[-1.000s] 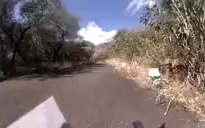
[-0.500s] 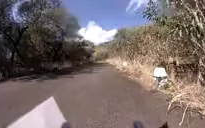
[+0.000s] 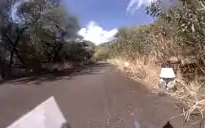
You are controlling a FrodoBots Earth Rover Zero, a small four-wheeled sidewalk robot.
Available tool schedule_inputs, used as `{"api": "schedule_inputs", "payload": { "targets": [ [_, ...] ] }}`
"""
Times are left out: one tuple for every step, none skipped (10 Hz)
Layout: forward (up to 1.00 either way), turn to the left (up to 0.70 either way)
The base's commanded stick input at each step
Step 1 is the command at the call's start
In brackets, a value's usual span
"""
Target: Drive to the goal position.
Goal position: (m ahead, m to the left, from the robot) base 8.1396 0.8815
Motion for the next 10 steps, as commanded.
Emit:
{"api": "schedule_inputs", "payload": {
  "targets": [
    [0.50,0.00],
    [0.50,0.00],
    [0.50,0.00],
    [0.50,0.00],
    [0.50,0.00],
    [0.50,0.00],
    [0.50,0.00],
    [0.50,0.00],
    [0.50,0.00],
    [0.50,0.00]
  ]
}}
